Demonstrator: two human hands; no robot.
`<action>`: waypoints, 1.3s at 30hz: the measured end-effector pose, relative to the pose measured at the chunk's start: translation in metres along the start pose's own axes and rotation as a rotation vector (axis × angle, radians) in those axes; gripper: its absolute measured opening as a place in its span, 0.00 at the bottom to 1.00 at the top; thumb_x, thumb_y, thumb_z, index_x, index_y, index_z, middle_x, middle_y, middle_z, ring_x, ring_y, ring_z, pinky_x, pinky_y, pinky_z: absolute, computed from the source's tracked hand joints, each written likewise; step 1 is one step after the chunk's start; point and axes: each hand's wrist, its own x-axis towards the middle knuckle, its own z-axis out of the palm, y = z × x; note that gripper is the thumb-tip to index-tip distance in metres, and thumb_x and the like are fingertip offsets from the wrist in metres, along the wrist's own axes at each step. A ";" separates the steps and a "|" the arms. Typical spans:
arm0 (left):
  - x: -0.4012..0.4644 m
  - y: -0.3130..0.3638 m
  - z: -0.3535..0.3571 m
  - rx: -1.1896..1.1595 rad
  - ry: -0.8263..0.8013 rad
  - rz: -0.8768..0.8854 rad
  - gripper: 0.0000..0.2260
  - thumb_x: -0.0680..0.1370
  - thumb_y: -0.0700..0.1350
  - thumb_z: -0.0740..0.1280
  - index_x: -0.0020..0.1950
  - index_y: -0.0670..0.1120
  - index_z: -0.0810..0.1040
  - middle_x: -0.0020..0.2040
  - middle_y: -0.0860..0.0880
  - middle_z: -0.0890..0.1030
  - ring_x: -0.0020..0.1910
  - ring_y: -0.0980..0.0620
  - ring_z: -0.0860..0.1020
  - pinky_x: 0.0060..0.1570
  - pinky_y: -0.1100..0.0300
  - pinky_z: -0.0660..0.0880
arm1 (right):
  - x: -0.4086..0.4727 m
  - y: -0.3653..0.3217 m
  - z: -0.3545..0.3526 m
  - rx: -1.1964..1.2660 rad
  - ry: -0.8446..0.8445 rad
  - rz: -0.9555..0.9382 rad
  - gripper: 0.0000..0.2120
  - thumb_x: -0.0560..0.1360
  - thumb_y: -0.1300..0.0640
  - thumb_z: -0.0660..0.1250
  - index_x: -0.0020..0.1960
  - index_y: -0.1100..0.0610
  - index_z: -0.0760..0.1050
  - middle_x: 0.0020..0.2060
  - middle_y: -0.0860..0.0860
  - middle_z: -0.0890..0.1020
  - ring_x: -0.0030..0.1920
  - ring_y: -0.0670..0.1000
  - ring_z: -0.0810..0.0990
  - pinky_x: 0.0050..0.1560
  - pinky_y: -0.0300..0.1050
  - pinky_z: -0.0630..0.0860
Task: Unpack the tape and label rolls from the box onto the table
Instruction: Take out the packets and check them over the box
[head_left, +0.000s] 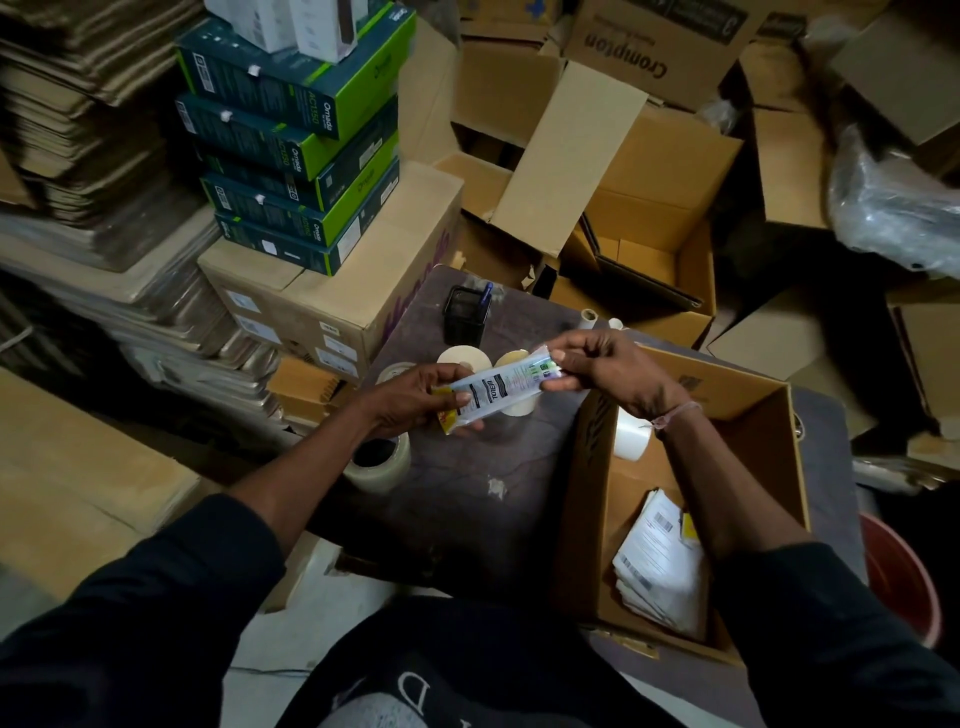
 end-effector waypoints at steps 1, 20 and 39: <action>0.000 0.000 0.001 -0.029 0.008 -0.013 0.14 0.80 0.37 0.66 0.65 0.41 0.77 0.58 0.41 0.84 0.54 0.40 0.84 0.57 0.45 0.81 | 0.001 0.000 0.000 -0.003 0.003 0.006 0.13 0.81 0.64 0.61 0.62 0.71 0.76 0.54 0.63 0.83 0.56 0.57 0.84 0.50 0.37 0.82; 0.006 -0.004 0.004 -0.049 0.050 -0.017 0.10 0.81 0.36 0.65 0.62 0.41 0.77 0.54 0.42 0.85 0.49 0.44 0.86 0.41 0.57 0.83 | -0.001 0.004 0.003 -0.135 0.102 -0.026 0.08 0.79 0.68 0.65 0.55 0.70 0.79 0.51 0.64 0.84 0.52 0.61 0.85 0.46 0.36 0.83; -0.003 -0.009 -0.010 0.125 0.191 -0.040 0.12 0.79 0.36 0.70 0.62 0.40 0.78 0.50 0.45 0.87 0.43 0.47 0.86 0.36 0.62 0.81 | 0.009 0.017 -0.034 -0.121 0.085 -0.018 0.16 0.71 0.66 0.73 0.57 0.71 0.79 0.52 0.62 0.85 0.54 0.60 0.85 0.53 0.51 0.83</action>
